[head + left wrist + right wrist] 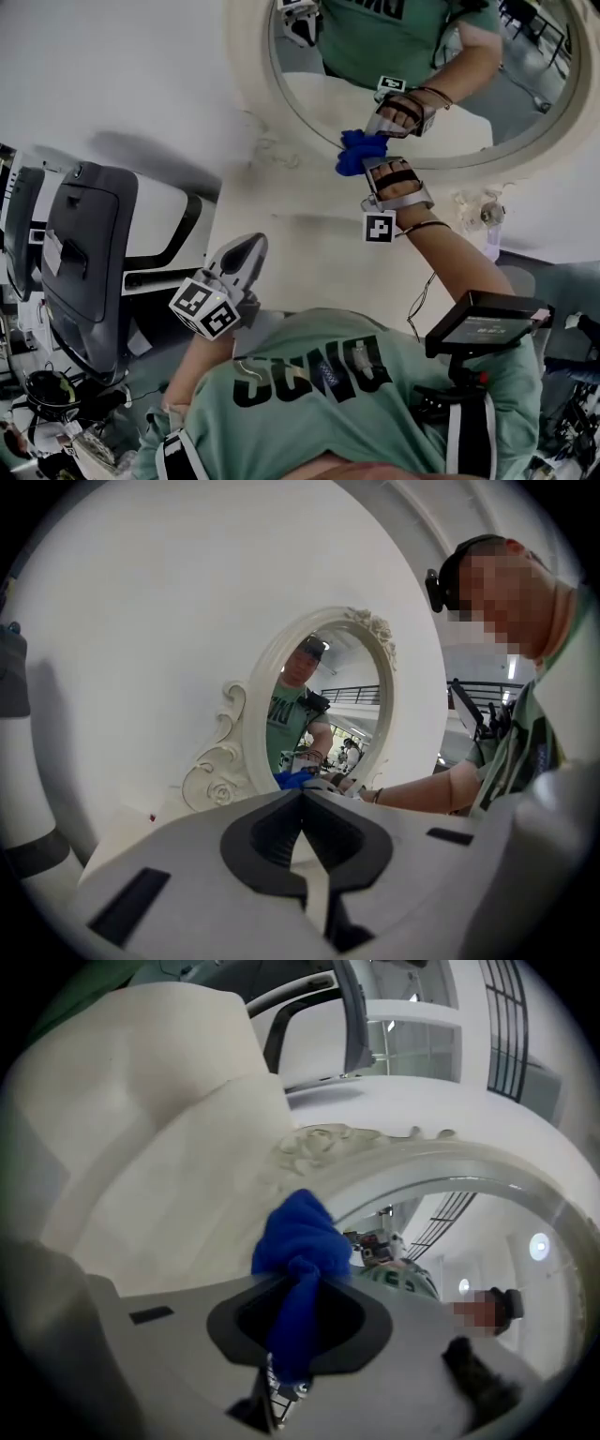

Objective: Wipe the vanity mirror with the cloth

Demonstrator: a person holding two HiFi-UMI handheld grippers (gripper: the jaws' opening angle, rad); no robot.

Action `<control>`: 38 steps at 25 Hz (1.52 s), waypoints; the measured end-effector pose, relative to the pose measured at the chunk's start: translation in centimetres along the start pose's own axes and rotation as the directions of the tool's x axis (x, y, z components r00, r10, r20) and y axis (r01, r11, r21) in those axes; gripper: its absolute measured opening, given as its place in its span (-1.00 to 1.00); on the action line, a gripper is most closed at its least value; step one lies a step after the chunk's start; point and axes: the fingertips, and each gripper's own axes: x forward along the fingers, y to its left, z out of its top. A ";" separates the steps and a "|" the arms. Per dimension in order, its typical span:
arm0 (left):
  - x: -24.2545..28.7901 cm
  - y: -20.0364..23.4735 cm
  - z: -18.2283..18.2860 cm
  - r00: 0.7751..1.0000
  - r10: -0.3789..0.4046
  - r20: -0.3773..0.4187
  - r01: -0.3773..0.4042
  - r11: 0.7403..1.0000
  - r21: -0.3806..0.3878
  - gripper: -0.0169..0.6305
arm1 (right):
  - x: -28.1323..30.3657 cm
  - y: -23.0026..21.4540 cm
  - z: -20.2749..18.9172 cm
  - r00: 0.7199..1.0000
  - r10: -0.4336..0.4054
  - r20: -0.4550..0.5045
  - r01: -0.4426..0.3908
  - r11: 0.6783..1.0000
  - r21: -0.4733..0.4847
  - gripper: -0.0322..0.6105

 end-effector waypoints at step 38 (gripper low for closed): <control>-3.3 -3.1 9.5 0.951 -0.123 0.282 0.087 0.987 0.137 -0.92 | -20.5 -47.1 -13.3 0.750 -0.625 -0.216 0.650 0.756 0.070 -0.73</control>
